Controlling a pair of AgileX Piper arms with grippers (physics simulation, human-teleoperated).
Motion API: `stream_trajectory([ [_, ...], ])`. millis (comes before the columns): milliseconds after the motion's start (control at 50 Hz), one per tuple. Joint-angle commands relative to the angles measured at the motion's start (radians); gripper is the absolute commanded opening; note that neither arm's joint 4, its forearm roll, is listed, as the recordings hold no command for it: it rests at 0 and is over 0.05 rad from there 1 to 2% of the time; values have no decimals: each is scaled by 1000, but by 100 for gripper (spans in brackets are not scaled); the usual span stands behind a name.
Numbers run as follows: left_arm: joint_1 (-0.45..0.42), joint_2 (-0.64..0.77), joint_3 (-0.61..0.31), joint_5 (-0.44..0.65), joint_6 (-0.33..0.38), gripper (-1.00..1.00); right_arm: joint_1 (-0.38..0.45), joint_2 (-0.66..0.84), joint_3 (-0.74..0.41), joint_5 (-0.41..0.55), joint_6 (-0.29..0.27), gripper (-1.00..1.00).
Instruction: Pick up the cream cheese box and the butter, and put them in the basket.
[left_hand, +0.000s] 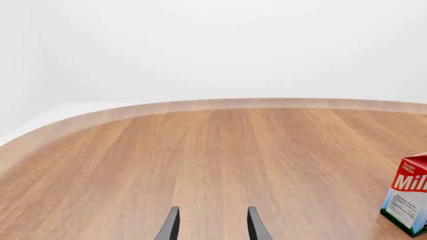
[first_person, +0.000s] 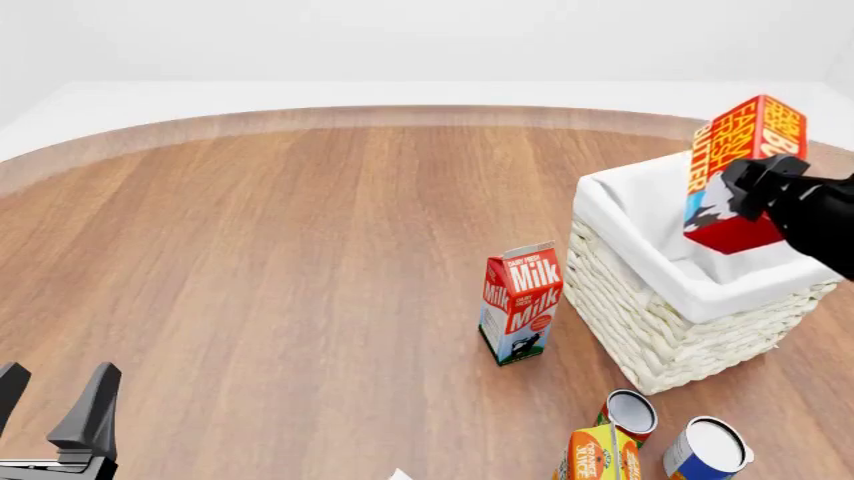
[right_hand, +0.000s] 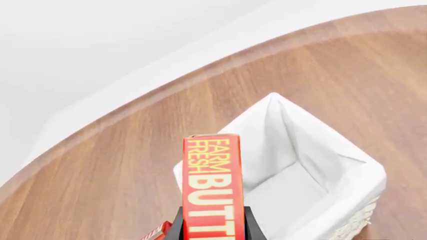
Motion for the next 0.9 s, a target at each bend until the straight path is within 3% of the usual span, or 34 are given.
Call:
stream_trajectory([
  [20,0,0,0,0,0,100,-2,5,1,-32,20,-100],
  [900,0,0,0,0,0,100,-19,87,48,-121,24,-100],
])
